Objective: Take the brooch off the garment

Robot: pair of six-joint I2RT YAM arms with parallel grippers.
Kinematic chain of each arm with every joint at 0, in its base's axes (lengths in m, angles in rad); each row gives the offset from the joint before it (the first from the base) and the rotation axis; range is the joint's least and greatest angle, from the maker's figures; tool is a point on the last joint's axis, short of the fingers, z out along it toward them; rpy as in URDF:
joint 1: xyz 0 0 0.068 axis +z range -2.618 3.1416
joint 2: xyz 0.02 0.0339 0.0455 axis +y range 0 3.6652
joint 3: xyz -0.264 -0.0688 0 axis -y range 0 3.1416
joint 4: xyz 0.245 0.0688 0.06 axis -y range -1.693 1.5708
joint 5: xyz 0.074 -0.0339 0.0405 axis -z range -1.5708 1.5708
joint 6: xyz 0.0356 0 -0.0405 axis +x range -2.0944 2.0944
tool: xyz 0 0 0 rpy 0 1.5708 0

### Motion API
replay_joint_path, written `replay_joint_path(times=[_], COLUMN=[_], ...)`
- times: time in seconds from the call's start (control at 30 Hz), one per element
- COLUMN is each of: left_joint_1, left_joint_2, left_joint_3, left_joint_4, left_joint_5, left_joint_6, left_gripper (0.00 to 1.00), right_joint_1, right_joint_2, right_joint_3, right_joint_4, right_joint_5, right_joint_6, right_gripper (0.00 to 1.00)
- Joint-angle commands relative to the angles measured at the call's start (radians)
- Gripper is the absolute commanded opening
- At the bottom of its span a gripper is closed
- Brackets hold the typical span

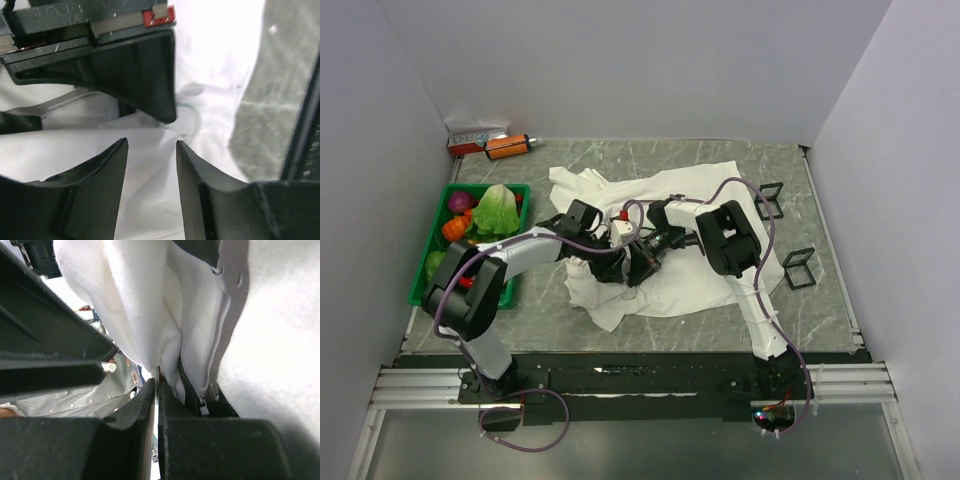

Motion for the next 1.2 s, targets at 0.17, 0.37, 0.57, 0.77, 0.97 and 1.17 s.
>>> replay_joint_path(times=[0.17,0.37,0.57,0.77,0.97,1.17], left_joint_1=[-0.021,-0.079,-0.093,-0.111,-0.124,-0.153], left_joint_2=[0.084,0.093,0.105,0.112,0.113,0.119], left_joint_3=[0.095,0.100,0.106,0.106,0.100,0.092], left_joint_4=[-0.093,-0.100,-0.113,-0.093,-0.071,-0.051], left_joint_5=[-0.061,-0.109,-0.113,-0.130,-0.167,-0.224], left_joint_6=[0.197,0.235,0.238,0.234,0.217,0.214], left_gripper=[0.51,0.55,0.56,0.55,0.55,0.54], right_joint_1=[-0.024,-0.026,-0.026,-0.026,-0.027,-0.027], right_joint_2=[0.074,0.079,0.077,0.079,0.079,0.079], right_joint_3=[-0.007,-0.002,-0.004,-0.004,-0.005,-0.004], right_joint_4=[0.031,0.025,0.027,0.024,0.027,0.024], right_joint_5=[0.118,0.114,0.111,0.108,0.106,0.105], right_joint_6=[0.018,0.014,0.017,0.015,0.015,0.015], right_gripper=[0.00,0.00,0.00,0.00,0.00,0.00])
